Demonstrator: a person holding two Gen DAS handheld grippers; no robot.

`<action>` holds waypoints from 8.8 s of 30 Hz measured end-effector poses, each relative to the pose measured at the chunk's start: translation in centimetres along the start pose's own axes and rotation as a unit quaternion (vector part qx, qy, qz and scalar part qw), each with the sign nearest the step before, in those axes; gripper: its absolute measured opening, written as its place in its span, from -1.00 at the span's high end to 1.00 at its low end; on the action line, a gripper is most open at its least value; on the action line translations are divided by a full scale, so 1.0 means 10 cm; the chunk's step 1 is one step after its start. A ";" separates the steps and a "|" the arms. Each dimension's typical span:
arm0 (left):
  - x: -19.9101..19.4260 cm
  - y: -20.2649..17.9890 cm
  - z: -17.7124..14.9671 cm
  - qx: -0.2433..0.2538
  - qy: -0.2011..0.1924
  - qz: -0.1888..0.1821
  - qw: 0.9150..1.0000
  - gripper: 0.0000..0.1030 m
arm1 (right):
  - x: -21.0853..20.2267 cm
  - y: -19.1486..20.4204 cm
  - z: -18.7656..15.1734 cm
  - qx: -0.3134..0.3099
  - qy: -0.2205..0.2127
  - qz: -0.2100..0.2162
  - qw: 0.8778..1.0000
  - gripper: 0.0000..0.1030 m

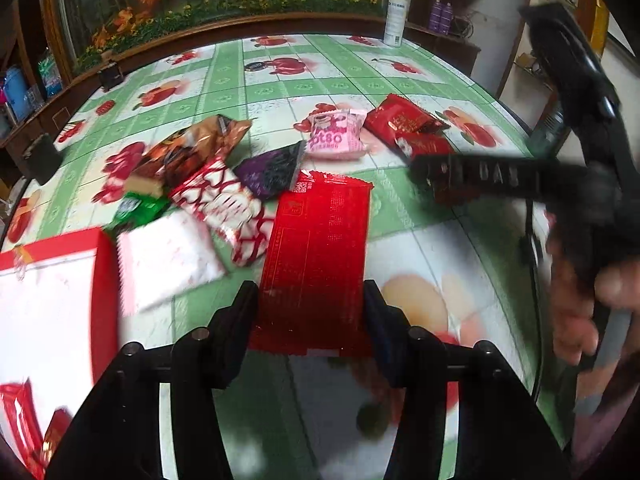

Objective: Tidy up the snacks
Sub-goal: 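Drop the red packet in the tray, grasp another with left tool while right carries snack, then release the red snack into the tray with the right tool while the left tool drops its packet there, then grasp a brown chocolate snack with the right tool while the left tool grasps a large brown bag, then carry both brown snacks to the white tray and open both tools over it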

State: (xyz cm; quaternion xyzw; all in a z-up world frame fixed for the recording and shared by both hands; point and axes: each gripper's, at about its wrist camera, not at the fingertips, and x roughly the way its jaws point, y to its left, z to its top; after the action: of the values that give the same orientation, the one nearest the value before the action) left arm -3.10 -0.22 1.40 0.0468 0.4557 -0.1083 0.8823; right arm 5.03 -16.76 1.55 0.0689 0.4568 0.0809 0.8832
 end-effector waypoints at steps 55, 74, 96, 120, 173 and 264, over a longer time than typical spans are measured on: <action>-0.63 0.01 -1.06 0.045 0.055 -0.018 0.997 -0.74 | -0.61 -0.06 -0.11 -0.004 -0.089 0.144 0.985 0.30; -1.27 0.43 -0.86 -0.009 -0.087 0.032 0.996 0.07 | -0.67 0.68 -0.38 -0.130 -0.086 0.220 0.963 0.31; -1.33 1.95 -1.24 -0.189 -0.060 0.201 0.959 0.05 | -0.49 2.60 -1.05 -0.242 -0.013 0.319 0.916 0.09; -0.50 1.48 0.66 -0.105 -0.062 0.106 0.987 -0.29 | 0.07 -0.65 0.55 0.132 -0.109 0.014 0.985 0.03; -0.90 0.24 -0.50 -0.029 -0.014 -0.017 0.999 -0.61 | -0.21 -0.14 -0.25 -0.174 0.019 0.051 0.983 0.06; -1.58 2.24 -1.28 -0.205 -0.092 0.095 0.970 -0.13 | -0.30 2.33 -0.69 -0.112 0.018 0.406 0.907 0.14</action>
State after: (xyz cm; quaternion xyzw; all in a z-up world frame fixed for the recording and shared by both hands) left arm -16.88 26.26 6.50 -0.1025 0.3781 0.0681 0.9175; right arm -4.21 5.70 4.54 0.1480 0.3931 0.4842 0.7675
